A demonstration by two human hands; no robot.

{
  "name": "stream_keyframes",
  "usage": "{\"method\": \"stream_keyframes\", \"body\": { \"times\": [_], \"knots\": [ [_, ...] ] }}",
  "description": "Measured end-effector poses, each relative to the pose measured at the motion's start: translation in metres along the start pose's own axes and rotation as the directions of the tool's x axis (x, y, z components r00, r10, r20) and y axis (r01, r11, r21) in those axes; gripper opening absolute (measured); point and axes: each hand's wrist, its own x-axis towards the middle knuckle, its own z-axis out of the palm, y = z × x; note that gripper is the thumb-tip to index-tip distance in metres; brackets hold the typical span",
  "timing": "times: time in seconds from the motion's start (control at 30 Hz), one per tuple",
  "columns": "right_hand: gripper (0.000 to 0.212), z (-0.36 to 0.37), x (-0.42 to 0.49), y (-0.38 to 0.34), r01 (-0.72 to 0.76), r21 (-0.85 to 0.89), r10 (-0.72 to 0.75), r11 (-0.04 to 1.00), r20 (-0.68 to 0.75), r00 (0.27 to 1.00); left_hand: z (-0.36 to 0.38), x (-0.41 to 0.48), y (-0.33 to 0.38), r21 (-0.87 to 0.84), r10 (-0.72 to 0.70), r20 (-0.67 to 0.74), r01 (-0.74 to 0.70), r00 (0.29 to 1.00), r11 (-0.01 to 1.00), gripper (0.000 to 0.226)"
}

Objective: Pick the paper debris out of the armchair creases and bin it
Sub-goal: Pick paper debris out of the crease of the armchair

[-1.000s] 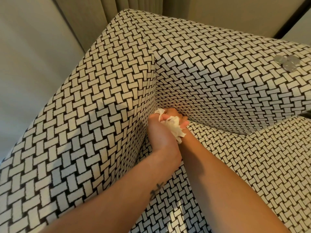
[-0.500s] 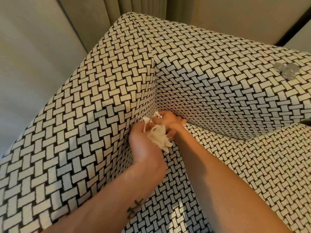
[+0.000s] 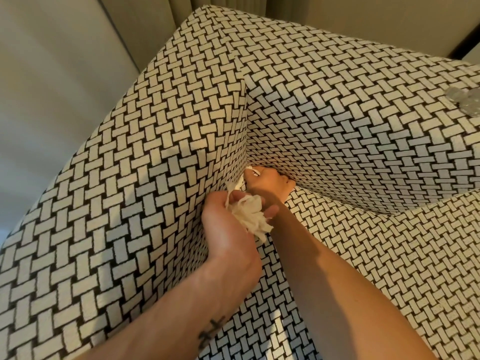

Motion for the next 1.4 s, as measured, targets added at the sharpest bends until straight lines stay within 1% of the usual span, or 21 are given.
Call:
{"method": "stream_keyframes", "body": {
  "times": [0.17, 0.43, 0.7, 0.83, 1.0, 1.1, 1.2, 1.23, 1.33, 1.4],
  "knots": [
    [0.043, 0.011, 0.007, 0.005, -0.003, 0.057, 0.004, 0.998, -0.017, 1.000, 0.002, 0.004, 0.000, -0.008, 0.007, -0.007, -0.007, 1.000, 1.000, 0.032],
    [0.037, 0.013, 0.009, 0.007, -0.020, 0.148, 0.025, 0.989, -0.030, 0.999, 0.001, 0.009, 0.000, -0.032, 0.013, -0.012, -0.013, 1.000, 0.999, 0.031],
    [0.034, 0.012, 0.009, 0.014, -0.004, 0.265, 0.012, 0.964, -0.028, 1.000, 0.000, 0.005, 0.001, 0.032, 0.053, -0.004, -0.053, 0.999, 0.998, 0.033],
    [0.034, 0.013, 0.007, 0.017, 0.042, 0.281, -0.031, 0.959, -0.044, 0.999, -0.001, 0.004, -0.001, 0.065, 0.101, -0.001, -0.101, 0.995, 0.993, 0.035],
    [0.033, 0.011, 0.004, 0.024, 0.168, 0.280, -0.136, 0.945, -0.132, 0.982, -0.005, 0.004, -0.004, 0.138, 0.152, 0.015, -0.152, 0.988, 0.979, 0.034],
    [0.038, 0.010, 0.004, 0.022, 0.175, 0.279, -0.143, 0.944, -0.131, 0.981, -0.004, 0.007, -0.006, 0.169, 0.165, -0.014, -0.160, 0.986, 0.973, 0.035],
    [0.043, 0.005, 0.004, 0.021, 0.145, 0.262, -0.118, 0.954, -0.114, 0.986, -0.003, 0.005, -0.008, 0.196, 0.129, -0.044, -0.118, 0.991, 0.973, 0.035],
    [0.043, 0.004, 0.000, 0.020, 0.137, 0.273, -0.113, 0.952, -0.102, 0.988, -0.005, 0.002, -0.008, 0.204, 0.114, -0.048, -0.102, 0.992, 0.974, 0.036],
    [0.033, -0.002, -0.001, 0.019, 0.135, 0.266, -0.120, 0.954, -0.074, 0.990, -0.007, 0.001, -0.009, 0.203, 0.107, -0.033, -0.099, 0.994, 0.974, 0.037],
    [0.033, -0.004, -0.002, 0.019, 0.132, 0.257, -0.124, 0.957, -0.046, 0.991, -0.007, 0.001, -0.007, 0.186, 0.105, -0.011, -0.101, 0.994, 0.977, 0.036]
  ]
}}
